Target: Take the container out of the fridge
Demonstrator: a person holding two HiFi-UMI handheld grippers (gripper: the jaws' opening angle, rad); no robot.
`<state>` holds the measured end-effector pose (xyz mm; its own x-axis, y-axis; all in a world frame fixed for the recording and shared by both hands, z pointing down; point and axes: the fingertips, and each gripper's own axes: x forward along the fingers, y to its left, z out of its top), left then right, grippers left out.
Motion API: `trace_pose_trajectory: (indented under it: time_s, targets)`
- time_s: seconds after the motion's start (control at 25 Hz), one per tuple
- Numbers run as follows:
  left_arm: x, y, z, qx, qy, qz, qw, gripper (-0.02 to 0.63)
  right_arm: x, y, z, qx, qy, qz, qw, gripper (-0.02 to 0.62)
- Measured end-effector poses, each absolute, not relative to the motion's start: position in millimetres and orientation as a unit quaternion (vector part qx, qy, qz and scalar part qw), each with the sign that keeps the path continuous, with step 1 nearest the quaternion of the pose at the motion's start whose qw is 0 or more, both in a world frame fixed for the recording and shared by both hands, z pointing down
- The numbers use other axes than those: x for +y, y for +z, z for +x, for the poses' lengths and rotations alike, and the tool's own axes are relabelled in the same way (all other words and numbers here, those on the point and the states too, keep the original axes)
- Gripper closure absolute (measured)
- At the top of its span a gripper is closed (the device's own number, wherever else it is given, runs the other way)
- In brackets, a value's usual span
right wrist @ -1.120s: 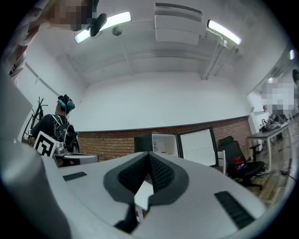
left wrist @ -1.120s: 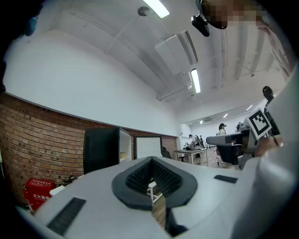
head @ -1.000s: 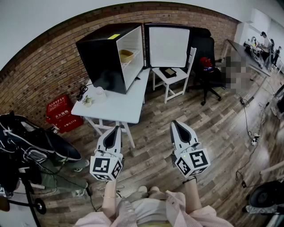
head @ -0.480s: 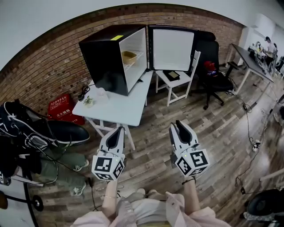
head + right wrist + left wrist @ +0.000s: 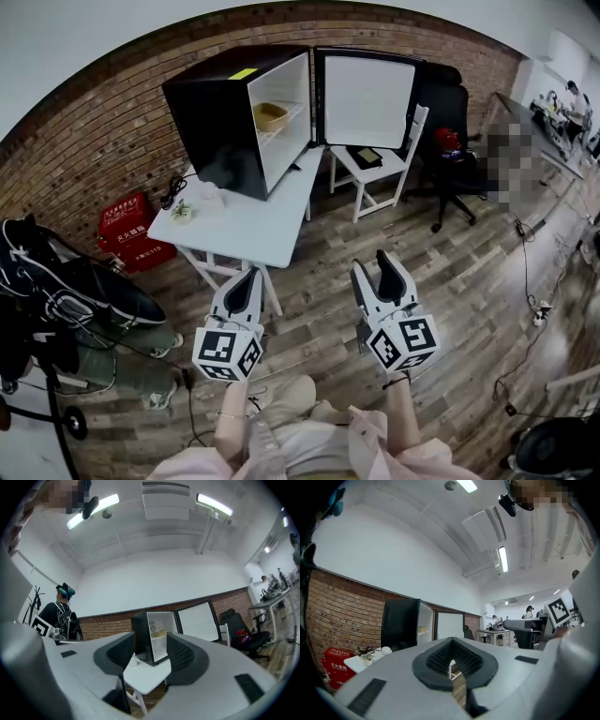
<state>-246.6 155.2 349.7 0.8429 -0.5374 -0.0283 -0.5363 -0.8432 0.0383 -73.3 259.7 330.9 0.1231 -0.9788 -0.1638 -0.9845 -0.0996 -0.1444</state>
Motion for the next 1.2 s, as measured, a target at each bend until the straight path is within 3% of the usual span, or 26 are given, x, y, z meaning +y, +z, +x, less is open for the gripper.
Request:
trace_pose_trajectory:
  time_s: [0.48, 1.2]
  targets:
    - [100.6, 370.1, -200.6, -0.283, -0.014, 0.958, 0.040, 0.617, 202.3, 350.9, -31.8, 0.659, 0.000, -0.745, 0.099, 0.382]
    - [-70.1, 382.4, -94.4, -0.305, 0.001, 0.950, 0.073, 0.617, 19.9, 354.7, 60.4, 0.690, -0.012, -0.717, 0.098, 0.382]
